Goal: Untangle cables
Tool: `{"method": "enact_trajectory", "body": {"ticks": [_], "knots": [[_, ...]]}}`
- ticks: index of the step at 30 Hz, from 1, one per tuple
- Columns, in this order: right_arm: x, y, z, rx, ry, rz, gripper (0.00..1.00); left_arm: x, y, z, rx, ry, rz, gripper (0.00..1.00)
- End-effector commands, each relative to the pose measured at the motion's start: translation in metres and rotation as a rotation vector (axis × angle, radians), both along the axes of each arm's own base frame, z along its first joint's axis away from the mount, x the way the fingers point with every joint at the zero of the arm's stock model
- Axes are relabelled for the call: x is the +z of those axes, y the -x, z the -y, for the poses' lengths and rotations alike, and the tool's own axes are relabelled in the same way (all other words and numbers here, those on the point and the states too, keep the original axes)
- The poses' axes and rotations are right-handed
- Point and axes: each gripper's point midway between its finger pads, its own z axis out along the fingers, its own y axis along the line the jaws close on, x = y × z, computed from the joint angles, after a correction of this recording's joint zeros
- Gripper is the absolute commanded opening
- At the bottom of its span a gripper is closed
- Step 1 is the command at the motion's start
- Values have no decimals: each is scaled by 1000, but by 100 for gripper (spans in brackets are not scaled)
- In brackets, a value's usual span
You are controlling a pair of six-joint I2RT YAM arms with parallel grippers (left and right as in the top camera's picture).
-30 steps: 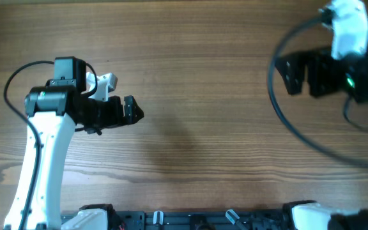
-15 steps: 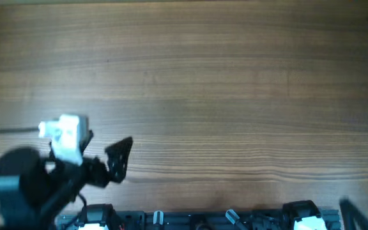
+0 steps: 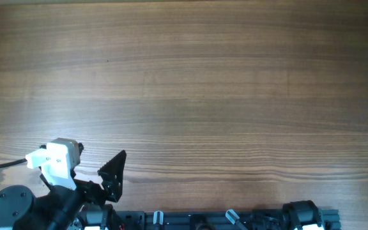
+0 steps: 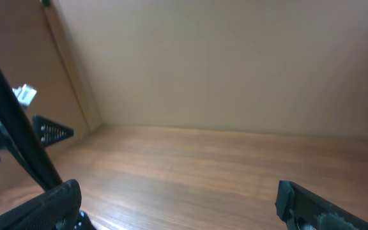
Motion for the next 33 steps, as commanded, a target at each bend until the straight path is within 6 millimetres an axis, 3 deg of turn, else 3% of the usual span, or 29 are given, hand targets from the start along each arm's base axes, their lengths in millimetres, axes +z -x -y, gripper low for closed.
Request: {"method": "enact_trajectory", "body": {"ticks": [1, 8, 14, 19, 22, 25, 26, 29, 30, 33], "knots": [[-12, 6, -18, 113, 165, 60, 100, 1, 2, -1, 13, 5, 3, 100], [-38, 26, -9, -42, 180, 126, 100, -2, 3, -1, 14, 5, -12, 100], [-63, 78, 8, -300, 101, 297, 100, -6, 5, -1, 13, 5, -28, 100], [-62, 80, -5, -301, 25, 288, 100, -7, 6, -1, 10, -1, -32, 100], [-67, 63, 8, -375, 62, 241, 100, -7, 6, -1, -5, -30, -20, 100], [-48, 31, 24, -454, 61, 258, 100, -7, 6, -1, -14, -45, -16, 100], [-28, 13, 22, -442, 53, 315, 100, -7, 6, -1, -14, -45, -16, 100], [-4, -38, 12, -361, 53, 395, 100, -7, 6, -1, -13, -44, -16, 100], [-1, -65, 7, -315, 59, 420, 100, -8, 6, -1, -13, -44, -18, 100], [0, -116, -4, -216, 35, 488, 100, -8, 6, -1, -14, -44, -20, 100]]}}
